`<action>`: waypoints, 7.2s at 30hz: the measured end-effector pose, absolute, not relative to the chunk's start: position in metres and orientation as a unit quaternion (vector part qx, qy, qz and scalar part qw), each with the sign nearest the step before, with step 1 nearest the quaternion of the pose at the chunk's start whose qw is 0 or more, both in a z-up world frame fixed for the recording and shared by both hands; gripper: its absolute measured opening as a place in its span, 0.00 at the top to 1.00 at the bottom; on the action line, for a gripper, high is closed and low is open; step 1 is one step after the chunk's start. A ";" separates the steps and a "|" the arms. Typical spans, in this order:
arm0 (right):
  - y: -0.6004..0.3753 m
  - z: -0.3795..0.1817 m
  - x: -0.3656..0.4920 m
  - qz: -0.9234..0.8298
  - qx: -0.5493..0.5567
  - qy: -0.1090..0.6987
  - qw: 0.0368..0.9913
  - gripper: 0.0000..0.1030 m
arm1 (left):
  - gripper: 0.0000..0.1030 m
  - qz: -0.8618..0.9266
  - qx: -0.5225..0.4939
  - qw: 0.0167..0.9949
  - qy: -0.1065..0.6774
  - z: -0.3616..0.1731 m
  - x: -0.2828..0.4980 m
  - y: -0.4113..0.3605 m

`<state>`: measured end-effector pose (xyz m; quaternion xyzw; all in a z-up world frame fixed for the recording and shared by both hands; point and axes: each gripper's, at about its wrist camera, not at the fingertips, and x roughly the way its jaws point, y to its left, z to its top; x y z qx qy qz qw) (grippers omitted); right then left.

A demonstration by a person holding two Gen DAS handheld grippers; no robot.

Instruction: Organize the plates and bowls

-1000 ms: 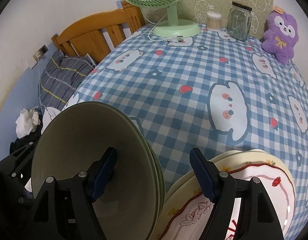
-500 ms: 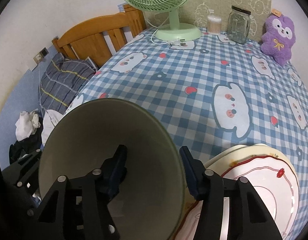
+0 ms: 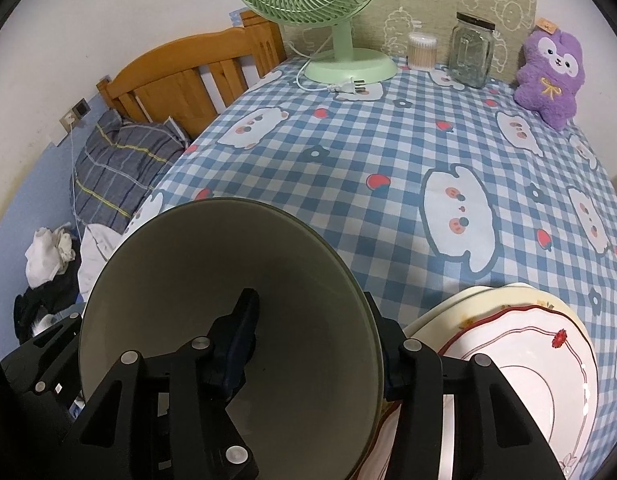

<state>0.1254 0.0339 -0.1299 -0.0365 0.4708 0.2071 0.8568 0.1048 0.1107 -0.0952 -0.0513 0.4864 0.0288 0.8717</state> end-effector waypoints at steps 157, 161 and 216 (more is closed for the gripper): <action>-0.043 -0.070 0.115 0.151 0.049 0.443 0.882 0.55 | 0.44 -0.010 -0.050 0.889 0.455 -0.036 0.109 0.054; -0.054 -0.069 0.107 0.141 0.052 0.441 0.885 0.55 | 0.44 -0.021 -0.047 0.889 0.454 -0.034 0.103 0.044; -0.144 -0.107 0.082 0.067 0.115 0.477 0.869 0.53 | 0.45 -0.103 -0.007 0.861 0.498 -0.066 0.096 -0.039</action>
